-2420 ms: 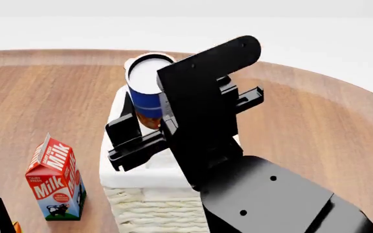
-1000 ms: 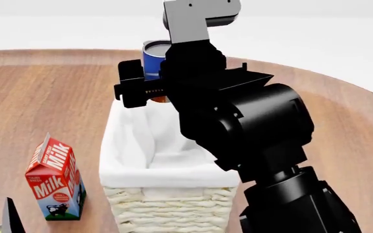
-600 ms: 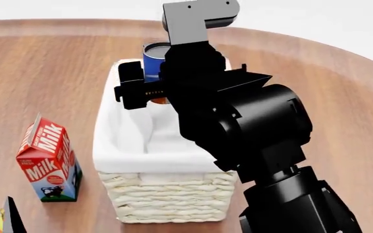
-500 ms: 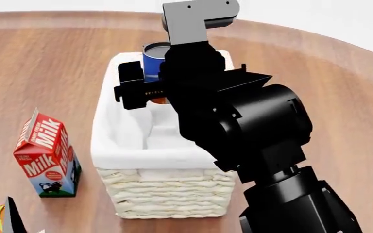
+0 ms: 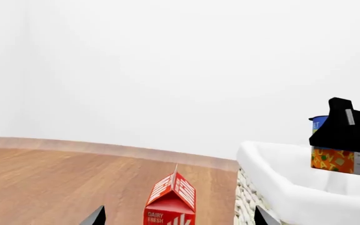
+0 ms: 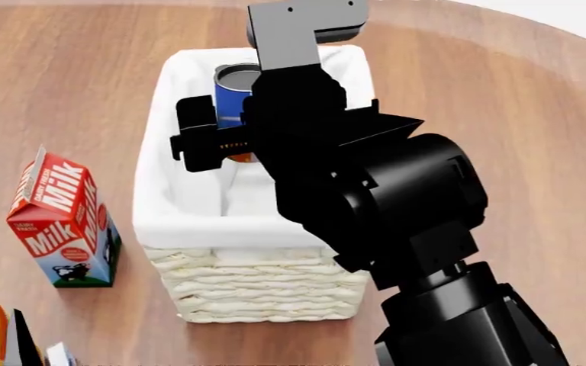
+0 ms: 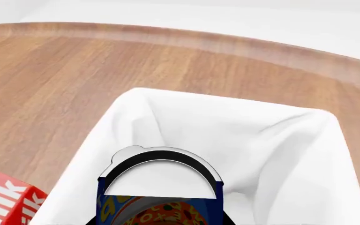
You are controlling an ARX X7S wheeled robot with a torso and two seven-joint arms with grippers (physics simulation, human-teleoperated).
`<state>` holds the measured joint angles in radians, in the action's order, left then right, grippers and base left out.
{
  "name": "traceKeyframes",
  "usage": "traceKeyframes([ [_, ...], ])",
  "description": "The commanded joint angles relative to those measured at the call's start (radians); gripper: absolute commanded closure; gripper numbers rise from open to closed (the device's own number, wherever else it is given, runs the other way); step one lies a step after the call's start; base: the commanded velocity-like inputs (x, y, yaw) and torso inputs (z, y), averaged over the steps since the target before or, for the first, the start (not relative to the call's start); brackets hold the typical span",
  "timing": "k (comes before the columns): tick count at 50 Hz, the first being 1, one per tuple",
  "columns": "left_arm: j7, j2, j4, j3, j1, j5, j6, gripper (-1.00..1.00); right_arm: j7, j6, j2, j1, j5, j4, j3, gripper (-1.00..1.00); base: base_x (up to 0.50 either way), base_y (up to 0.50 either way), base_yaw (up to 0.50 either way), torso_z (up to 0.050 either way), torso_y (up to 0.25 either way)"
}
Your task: Pick up the alphabet soup, and put it in the basket.
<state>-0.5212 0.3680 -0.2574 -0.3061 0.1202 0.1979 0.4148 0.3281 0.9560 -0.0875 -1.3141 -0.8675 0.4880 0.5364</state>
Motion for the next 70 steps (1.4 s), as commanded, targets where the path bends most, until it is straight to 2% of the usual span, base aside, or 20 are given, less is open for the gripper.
traceKeyframes([
  [1, -0.005, 0.0, 0.0, -0.001, -0.002, -0.004, -0.003, -1.0, -0.01, -0.003, 0.001, -0.011, 0.01, -0.013, 0.006, 1.0, 0.0, 0.0, 0.0, 0.0, -0.062],
  [27, -0.003, 0.006, 0.003, -0.006, -0.001, 0.007, 0.009, -1.0, -0.005, -0.032, -0.003, -0.014, 0.022, -0.011, 0.048, 1.0, 0.0, 0.0, 0.0, 0.0, -0.104],
  [28, -0.007, 0.005, 0.004, -0.005, -0.002, 0.001, 0.008, -1.0, -0.006, -0.033, -0.002, -0.017, 0.022, 0.001, 0.049, -1.0, 0.0, 0.0, 0.0, 0.0, -0.09],
  [47, 0.0, 0.006, 0.015, -0.008, -0.003, 0.025, 0.026, -1.0, 0.023, -0.01, -0.031, -0.024, -0.021, -0.079, 0.038, -1.0, 0.0, 0.0, 0.0, 0.0, -0.006],
  [70, -0.012, 0.011, 0.011, -0.006, -0.001, 0.023, 0.023, -1.0, 0.222, 0.181, -0.196, -0.045, -0.233, -0.627, -0.086, -1.0, 0.0, 0.0, 0.0, 0.0, 0.0],
])
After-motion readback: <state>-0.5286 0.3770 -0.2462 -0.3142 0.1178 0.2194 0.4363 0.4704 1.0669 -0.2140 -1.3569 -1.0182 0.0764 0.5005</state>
